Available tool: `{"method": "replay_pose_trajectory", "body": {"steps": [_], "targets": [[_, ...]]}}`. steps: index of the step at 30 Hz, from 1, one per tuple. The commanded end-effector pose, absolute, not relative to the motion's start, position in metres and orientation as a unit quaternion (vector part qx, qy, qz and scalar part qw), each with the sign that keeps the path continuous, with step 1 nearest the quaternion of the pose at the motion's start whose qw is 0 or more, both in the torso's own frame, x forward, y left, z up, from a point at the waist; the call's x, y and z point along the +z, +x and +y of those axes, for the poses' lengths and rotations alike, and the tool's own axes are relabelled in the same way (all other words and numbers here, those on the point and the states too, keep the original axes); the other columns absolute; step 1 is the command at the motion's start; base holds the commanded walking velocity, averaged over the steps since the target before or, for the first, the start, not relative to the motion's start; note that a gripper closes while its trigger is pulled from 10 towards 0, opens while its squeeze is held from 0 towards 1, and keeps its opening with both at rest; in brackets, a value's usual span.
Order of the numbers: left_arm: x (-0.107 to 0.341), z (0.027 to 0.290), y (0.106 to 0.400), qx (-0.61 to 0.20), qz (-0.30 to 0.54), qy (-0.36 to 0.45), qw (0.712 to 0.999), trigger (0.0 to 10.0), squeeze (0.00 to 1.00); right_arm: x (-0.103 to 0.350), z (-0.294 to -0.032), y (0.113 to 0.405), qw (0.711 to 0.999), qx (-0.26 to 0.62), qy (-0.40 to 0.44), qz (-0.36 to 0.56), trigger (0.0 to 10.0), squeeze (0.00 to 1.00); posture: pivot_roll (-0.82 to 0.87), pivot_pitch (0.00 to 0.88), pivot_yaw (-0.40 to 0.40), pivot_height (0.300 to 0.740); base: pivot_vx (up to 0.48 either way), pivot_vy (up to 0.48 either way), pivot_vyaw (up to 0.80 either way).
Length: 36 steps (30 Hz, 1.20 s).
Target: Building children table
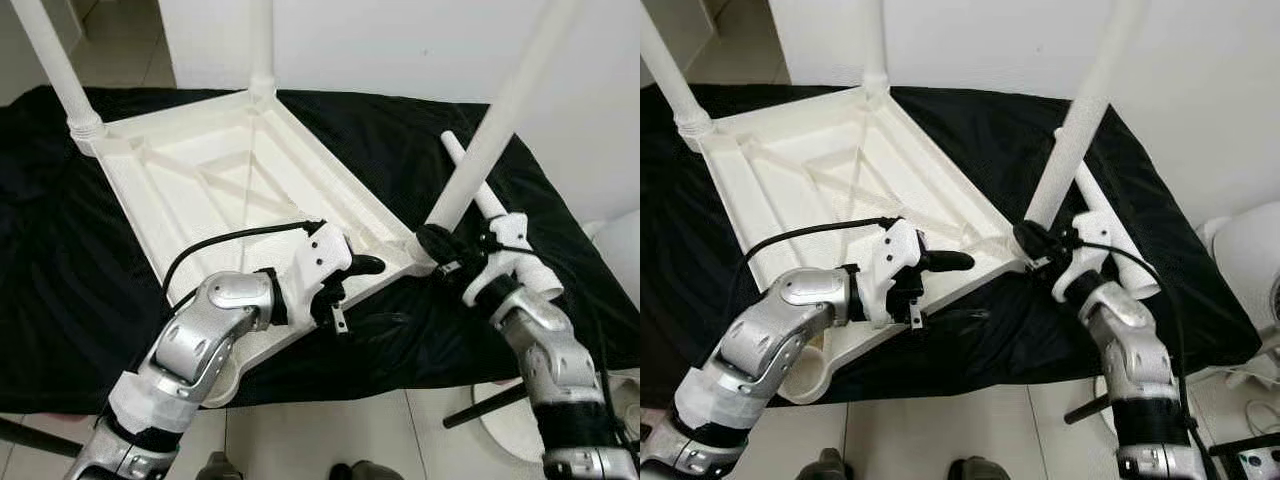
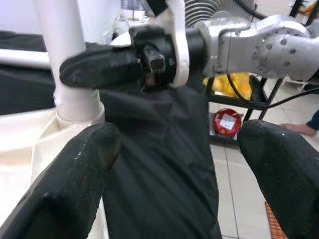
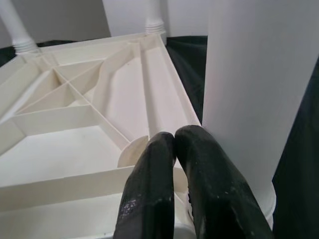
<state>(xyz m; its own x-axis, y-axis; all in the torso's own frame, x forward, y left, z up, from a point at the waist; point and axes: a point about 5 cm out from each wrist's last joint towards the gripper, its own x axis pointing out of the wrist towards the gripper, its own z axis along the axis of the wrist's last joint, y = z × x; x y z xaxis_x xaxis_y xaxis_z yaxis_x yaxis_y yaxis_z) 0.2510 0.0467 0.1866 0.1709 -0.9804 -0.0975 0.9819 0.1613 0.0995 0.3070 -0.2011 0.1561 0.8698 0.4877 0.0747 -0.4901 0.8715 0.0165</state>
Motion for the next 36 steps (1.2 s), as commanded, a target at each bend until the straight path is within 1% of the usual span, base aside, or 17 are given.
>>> {"method": "replay_pose_trajectory", "body": {"steps": [1,4,6,8,9,10,11,12,14,15,16,17,23,25,27,29,36], "targets": [[0.186,0.047,0.247,-0.646,0.009,0.07,0.76,10.0,0.0,0.154,-0.211,0.311,0.971,0.238,0.006,-0.026,10.0,0.0,0.06,0.068,-0.097,0.74,0.0,0.0,0.0],[0.185,0.048,0.245,-0.642,0.013,0.069,0.763,10.0,0.0,0.156,-0.217,0.316,0.974,0.224,0.006,-0.029,10.0,0.0,0.07,0.068,-0.101,0.74,0.0,0.0,0.0],[0.182,0.048,0.244,-0.628,0.018,0.072,0.775,10.0,0.0,0.159,-0.23,0.321,0.981,0.187,0.006,-0.039,10.0,0.0,0.07,0.067,-0.099,0.74,0.0,0.0,0.0],[0.182,0.048,0.245,-0.62,0.02,0.073,0.781,10.0,0.0,0.16,-0.235,0.323,0.984,0.175,0.005,-0.044,10.0,0.0,0.07,0.066,-0.097,0.74,0.0,0.0,0.0],[0.181,0.048,0.25,-0.598,0.018,0.078,0.798,10.0,0.0,0.162,-0.239,0.323,0.986,0.156,0.011,-0.053,10.0,0.0,0.06,0.063,-0.09,0.74,0.0,0.0,0.0],[0.181,0.048,0.25,-0.598,0.018,0.078,0.798,10.0,0.0,0.162,-0.239,0.323,0.986,0.156,0.011,-0.053,10.0,0.0,0.06,0.063,-0.09,0.74,0.0,0.0,0.0],[0.179,0.049,0.259,-0.567,0.019,0.082,0.819,10.0,0.0,0.162,-0.243,0.321,0.989,0.137,0.01,-0.062,10.0,0.0,0.06,0.061,-0.082,0.74,0.0,0.0,0.0],[0.179,0.049,0.259,-0.567,0.019,0.082,0.819,10.0,0.0,0.162,-0.243,0.321,0.989,0.137,0.01,-0.062,10.0,0.0,0.06,0.061,-0.082,0.74,0.0,0.0,0.0],[0.179,0.05,0.27,-0.522,0.021,0.081,0.849,10.0,0.0,0.162,-0.245,0.318,0.99,0.12,0.017,-0.076,10.0,0.0,0.05,0.06,-0.076,0.74,0.0,0.0,0.0],[0.179,0.05,0.27,-0.522,0.021,0.081,0.849,10.0,0.0,0.162,-0.245,0.318,0.99,0.12,0.017,-0.076,10.0,0.0,0.05,0.06,-0.076,0.74,0.0,0.0,0.0],[0.18,0.052,0.276,-0.501,0.018,0.079,0.862,10.0,0.0,0.161,-0.243,0.314,0.989,0.124,0.027,-0.082,10.0,0.0,0.05,0.06,-0.073,0.74,0.0,0.0,0.0],[0.181,0.054,0.28,-0.493,0.014,0.081,0.866,10.0,0.0,0.159,-0.237,0.308,0.986,0.134,0.039,-0.087,10.0,0.0,0.05,0.058,-0.069,0.74,0.0,0.0,0.0],[0.181,0.059,0.281,-0.494,0.008,0.087,0.865,10.0,0.0,0.156,-0.226,0.297,0.982,0.156,0.054,-0.091,10.0,0.0,0.04,0.057,-0.062,0.74,0.0,0.0,0.0],[0.179,0.063,0.281,-0.502,0.007,0.096,0.859,10.0,0.0,0.154,-0.218,0.291,0.98,0.168,0.059,-0.092,10.0,0.0,0.04,0.055,-0.048,0.74,0.0,0.0,0.0],[0.177,0.075,0.283,-0.519,0.001,0.125,0.846,10.0,0.0,0.151,-0.203,0.275,0.975,0.183,0.079,-0.097,10.0,0.0,0.03,0.052,-0.032,0.74,0.0,0.0,0.0],[0.175,0.081,0.285,-0.526,-0.001,0.138,0.839,10.0,0.0,0.149,-0.198,0.268,0.974,0.188,0.085,-0.098,10.0,0.0,0.03,0.051,-0.027,0.74,0.0,0.0,0.0],[0.165,0.1,0.291,-0.552,0.01,0.161,0.818,10.0,0.0,0.143,-0.196,0.252,0.975,0.185,0.088,-0.091,10.0,0.0,0.01,0.048,-0.012,0.74,0.0,0.0,0.0]]}}
